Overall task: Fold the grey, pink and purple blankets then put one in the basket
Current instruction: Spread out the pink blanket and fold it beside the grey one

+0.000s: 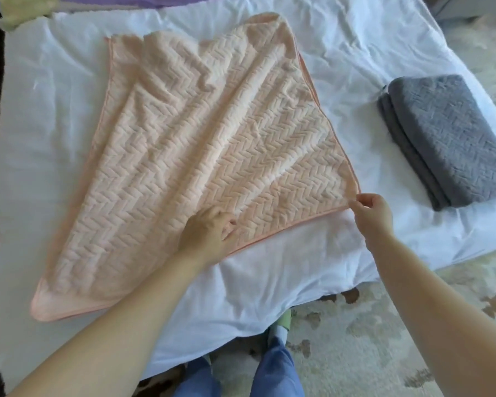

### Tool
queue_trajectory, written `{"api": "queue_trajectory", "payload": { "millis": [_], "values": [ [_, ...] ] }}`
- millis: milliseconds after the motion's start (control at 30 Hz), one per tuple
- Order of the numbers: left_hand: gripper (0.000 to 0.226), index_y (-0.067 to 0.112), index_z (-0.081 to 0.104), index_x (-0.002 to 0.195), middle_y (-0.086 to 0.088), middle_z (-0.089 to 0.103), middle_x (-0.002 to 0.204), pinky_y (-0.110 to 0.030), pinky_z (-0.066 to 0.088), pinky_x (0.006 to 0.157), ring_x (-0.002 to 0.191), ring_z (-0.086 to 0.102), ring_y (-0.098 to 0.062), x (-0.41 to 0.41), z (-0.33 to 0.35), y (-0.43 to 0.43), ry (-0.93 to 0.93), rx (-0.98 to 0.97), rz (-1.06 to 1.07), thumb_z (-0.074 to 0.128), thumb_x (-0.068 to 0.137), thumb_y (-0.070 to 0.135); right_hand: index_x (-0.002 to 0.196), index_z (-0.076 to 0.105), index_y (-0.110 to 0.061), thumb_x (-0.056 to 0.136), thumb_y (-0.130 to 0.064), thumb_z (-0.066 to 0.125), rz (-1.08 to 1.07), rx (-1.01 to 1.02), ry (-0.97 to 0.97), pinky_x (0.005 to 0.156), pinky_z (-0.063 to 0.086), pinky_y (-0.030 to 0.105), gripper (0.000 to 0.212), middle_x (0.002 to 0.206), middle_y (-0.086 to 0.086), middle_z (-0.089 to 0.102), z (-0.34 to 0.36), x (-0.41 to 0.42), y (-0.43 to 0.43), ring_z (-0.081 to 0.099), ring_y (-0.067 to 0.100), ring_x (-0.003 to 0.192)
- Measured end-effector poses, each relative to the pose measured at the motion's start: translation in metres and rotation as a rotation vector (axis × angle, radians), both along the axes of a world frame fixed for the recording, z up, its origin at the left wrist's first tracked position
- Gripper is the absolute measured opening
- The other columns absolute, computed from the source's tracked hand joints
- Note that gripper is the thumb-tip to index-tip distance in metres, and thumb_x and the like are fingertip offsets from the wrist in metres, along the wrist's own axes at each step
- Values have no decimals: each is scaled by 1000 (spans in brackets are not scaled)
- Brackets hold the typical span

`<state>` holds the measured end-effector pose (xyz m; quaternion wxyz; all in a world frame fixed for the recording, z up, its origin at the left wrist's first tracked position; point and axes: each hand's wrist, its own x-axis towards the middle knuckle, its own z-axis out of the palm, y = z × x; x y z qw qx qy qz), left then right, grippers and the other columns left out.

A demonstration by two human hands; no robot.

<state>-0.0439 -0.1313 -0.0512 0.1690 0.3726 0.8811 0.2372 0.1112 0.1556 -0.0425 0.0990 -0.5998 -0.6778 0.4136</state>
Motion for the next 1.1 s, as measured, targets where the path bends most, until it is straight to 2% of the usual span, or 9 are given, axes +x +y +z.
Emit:
{"api": "queue_trajectory", "payload": {
  "millis": [167,300,467,567,633,700,800,933,1100],
  "values": [
    [22,18,73,97,-2,64,99,-38,47,82,95,59,-28,22,-10,67,16,-7,32,72,79,30,123,54,-16,83,-27,64,7,-116,10,76,40,28,42,112,-3,55,-25,-9,65,54,18,98],
    [22,22,75,93,2,65,105,-36,46,85,97,59,-25,32,-17,102,15,-17,73,72,78,36,118,52,-17,78,-40,72,94,-261,100,71,45,29,50,95,-7,59,-43,-30,85,59,15,84],
    [23,21,74,69,9,65,117,-33,41,94,107,54,-25,42,-17,129,-51,-129,76,67,79,39,93,57,-16,90,-30,58,271,-187,80,53,40,24,13,79,-6,60,-50,-31,93,56,13,70],
    [18,16,70,73,5,67,104,-29,46,82,95,60,-22,50,-10,148,-210,-116,28,69,81,32,93,53,-19,95,-25,51,263,-74,53,56,39,27,6,79,-9,56,-42,3,105,53,13,71],
    [13,21,61,74,7,61,86,-28,46,75,86,59,-16,61,-2,164,-343,-98,-3,67,81,30,94,52,-21,96,-25,50,249,-6,-24,58,38,29,5,78,-9,56,-37,39,116,52,17,73],
    [7,26,58,79,9,58,81,-26,44,69,78,57,-9,71,2,178,-392,-73,9,65,82,29,96,53,-20,97,-25,49,263,23,-89,64,38,32,7,83,-4,58,-33,72,123,52,20,77],
    [14,17,65,96,1,61,98,-33,51,75,84,59,-18,73,2,187,-323,-19,52,64,82,19,101,58,-14,96,-24,50,325,57,-176,67,35,30,14,88,-2,56,-30,87,130,50,20,80],
    [29,15,65,110,-10,57,111,-38,47,89,100,56,-29,52,4,188,-176,-62,122,65,82,19,96,57,-21,90,-27,55,395,29,-231,67,39,31,9,89,-2,59,-22,58,138,53,19,79],
    [31,17,64,114,-11,53,120,-38,43,90,108,51,-31,3,9,187,-65,-93,201,64,84,22,120,54,-16,90,-37,57,397,-81,-136,71,43,29,37,105,-3,59,-13,-6,145,56,19,90]
  ]
}}
